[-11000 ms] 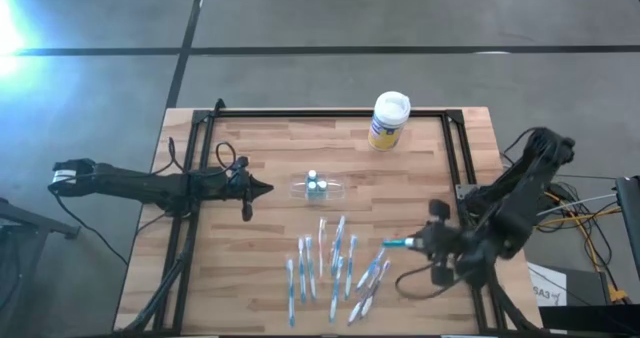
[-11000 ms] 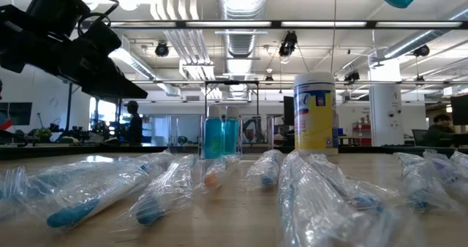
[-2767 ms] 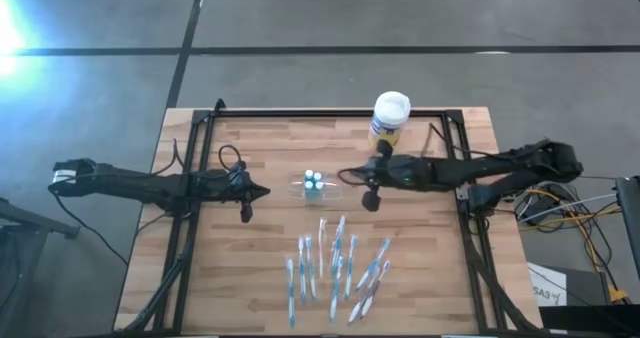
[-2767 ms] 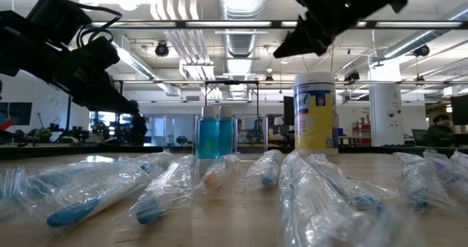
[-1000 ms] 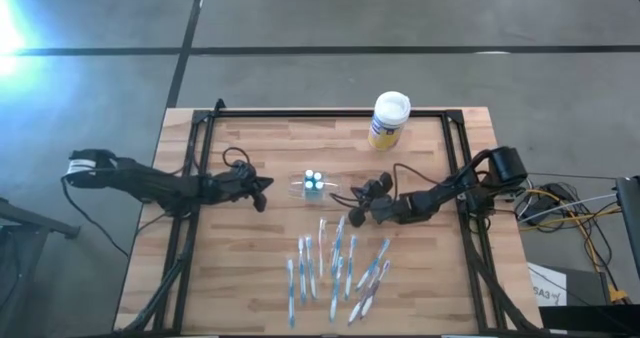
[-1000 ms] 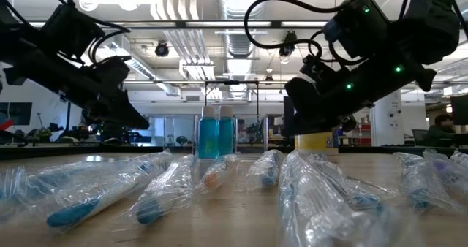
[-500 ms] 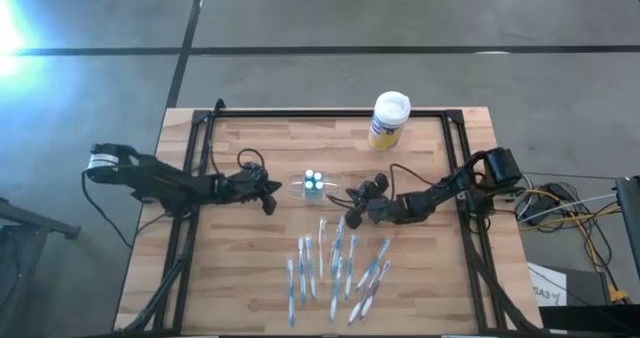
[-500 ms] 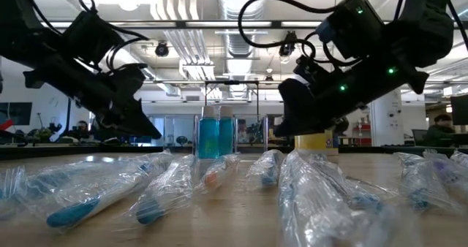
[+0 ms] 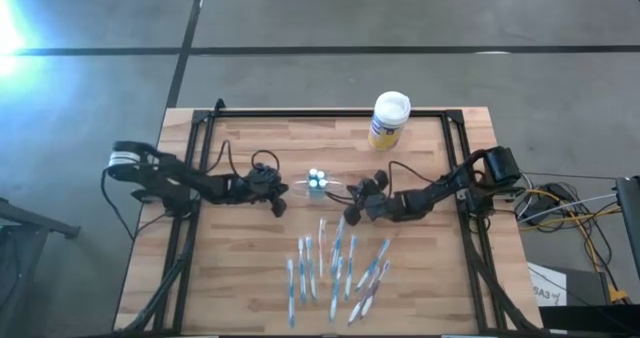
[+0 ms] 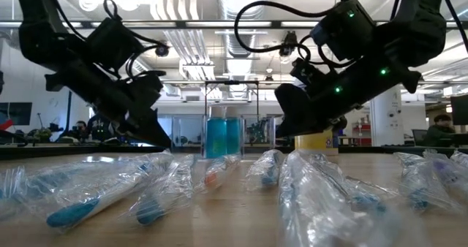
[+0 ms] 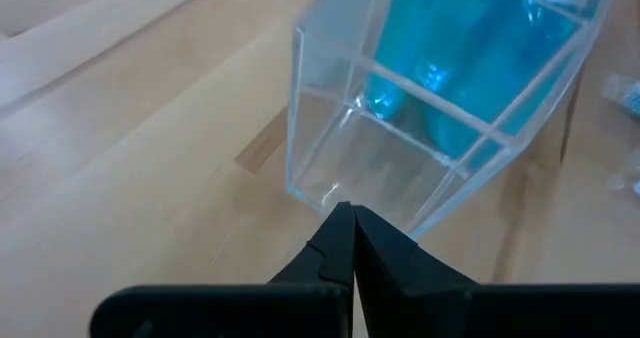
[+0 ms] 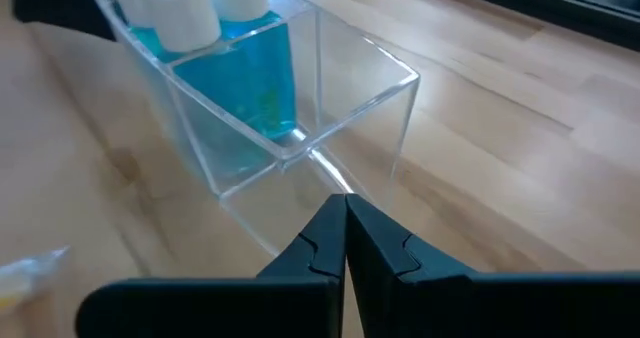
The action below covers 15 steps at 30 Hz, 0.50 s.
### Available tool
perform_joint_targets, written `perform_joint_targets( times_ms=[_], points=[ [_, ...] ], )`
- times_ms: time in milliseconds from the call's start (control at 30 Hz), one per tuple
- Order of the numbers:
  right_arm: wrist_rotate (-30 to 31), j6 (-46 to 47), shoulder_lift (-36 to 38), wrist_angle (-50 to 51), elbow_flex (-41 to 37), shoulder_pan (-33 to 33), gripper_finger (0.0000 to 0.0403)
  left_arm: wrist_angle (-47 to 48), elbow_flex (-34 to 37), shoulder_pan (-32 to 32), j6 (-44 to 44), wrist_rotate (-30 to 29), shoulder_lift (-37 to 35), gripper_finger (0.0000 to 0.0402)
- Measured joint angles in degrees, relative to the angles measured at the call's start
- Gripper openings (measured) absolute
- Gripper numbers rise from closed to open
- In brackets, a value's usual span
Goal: Pick & Place toothbrushing station
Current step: Adjust the transparent organizer
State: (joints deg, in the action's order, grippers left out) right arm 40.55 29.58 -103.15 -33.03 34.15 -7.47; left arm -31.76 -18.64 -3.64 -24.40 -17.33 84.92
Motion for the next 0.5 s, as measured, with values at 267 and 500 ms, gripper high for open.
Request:
perform_joint_targets(
  times_ms=[267, 500],
  points=[
    [0.4, 0.0, 0.0, 0.2, -0.7, 1.1, 0.0008, 0.5, -2.9, 0.0, 1.0, -0.1, 3.3, 0.0005],
    [0.4, 0.4, 0.0, -0.1, -1.3, 1.6, 0.0008, 0.8, -4.2, -0.1, 2.3, -0.6, 4.5, 0.0005]
  ],
)
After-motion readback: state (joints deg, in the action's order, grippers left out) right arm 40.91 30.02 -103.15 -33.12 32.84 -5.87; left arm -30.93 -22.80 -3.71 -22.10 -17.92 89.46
